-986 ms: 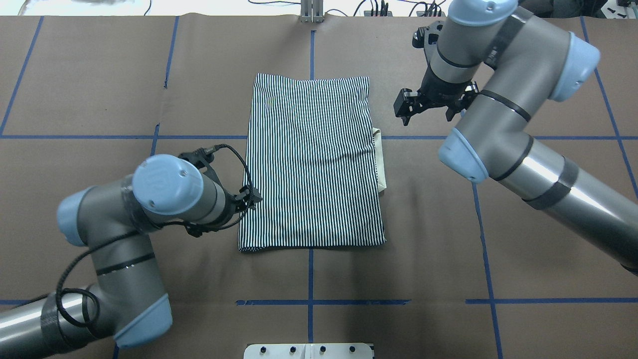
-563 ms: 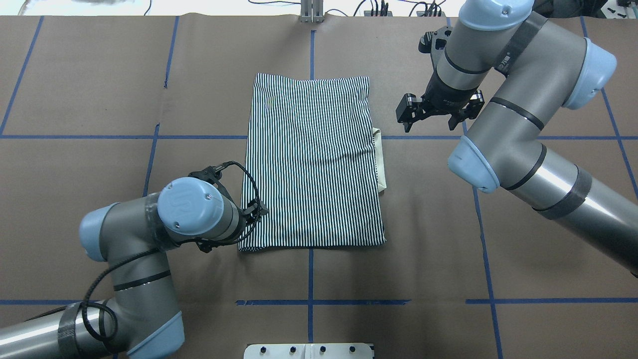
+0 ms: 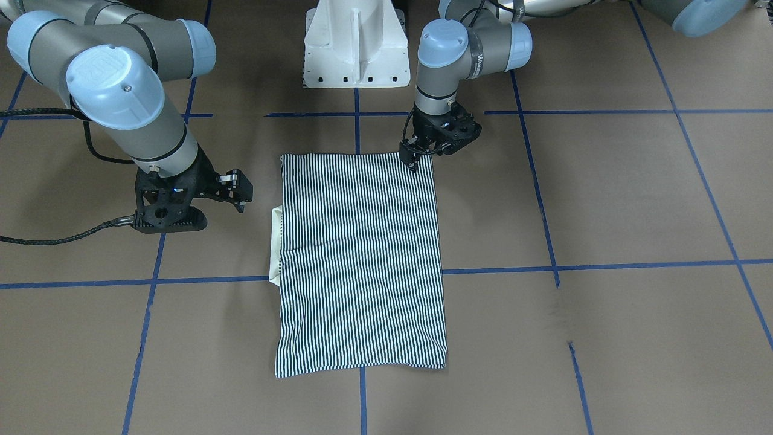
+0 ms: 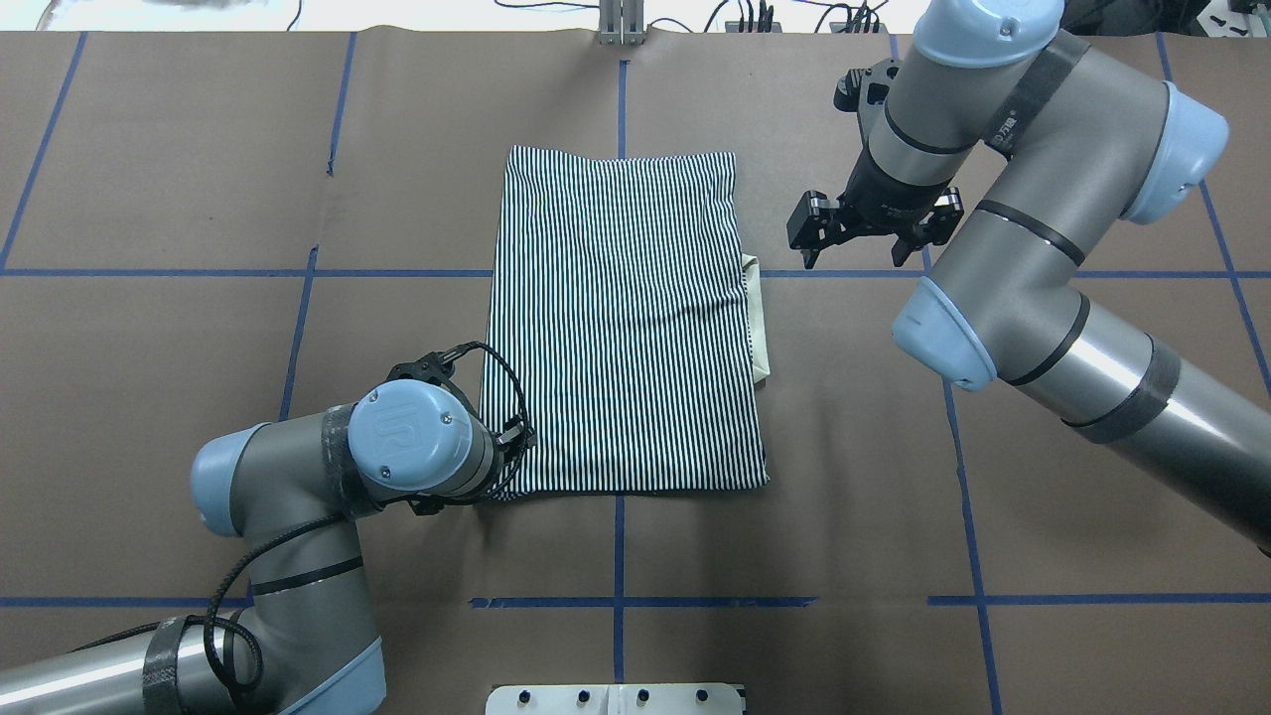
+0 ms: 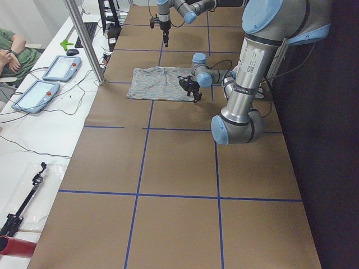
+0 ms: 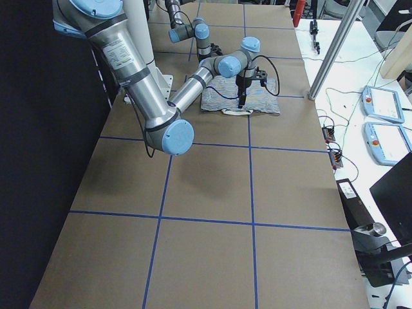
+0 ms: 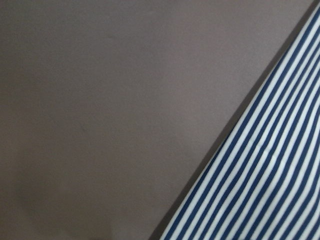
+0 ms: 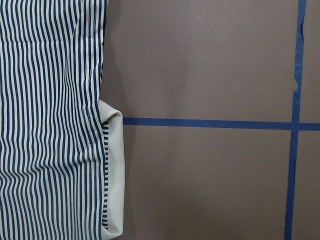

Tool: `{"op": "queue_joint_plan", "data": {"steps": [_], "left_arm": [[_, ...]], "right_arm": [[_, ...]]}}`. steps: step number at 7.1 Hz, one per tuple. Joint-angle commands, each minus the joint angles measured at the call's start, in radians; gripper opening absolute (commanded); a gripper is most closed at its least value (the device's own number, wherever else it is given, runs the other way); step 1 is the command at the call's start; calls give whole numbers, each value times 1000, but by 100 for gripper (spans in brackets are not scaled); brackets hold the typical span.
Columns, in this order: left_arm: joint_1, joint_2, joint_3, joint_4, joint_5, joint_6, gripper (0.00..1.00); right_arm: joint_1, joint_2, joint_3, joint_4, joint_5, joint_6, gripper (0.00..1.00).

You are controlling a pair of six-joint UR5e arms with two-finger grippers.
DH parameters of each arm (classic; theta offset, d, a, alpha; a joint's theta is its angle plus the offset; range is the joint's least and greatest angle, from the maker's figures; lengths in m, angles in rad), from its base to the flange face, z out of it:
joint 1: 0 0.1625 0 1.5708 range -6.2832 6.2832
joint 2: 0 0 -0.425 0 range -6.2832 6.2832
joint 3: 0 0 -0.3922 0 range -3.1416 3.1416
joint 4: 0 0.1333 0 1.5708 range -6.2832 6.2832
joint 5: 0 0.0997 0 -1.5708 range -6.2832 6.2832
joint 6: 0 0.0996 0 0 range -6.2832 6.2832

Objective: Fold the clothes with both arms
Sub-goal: 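Lower both grippers to the shirt's near corners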

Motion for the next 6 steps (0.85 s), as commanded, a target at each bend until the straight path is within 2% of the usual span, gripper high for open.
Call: {"op": "queue_joint_plan", "data": {"steps": [1, 4, 5, 6], "left_arm": [[-1, -6, -8, 1, -1, 4, 0], [-1, -22, -15, 18, -4, 9, 0], [-1, -14, -31, 32, -6, 27, 0], [-2, -7, -44, 36, -6, 84, 0]], "right_arm": [[0, 1, 1, -1, 0, 0, 100], [-15, -2, 11, -1, -2, 43, 100], [-55, -3, 32, 1, -8, 127, 100], [-118, -5, 56, 6, -20, 308, 100]]}}
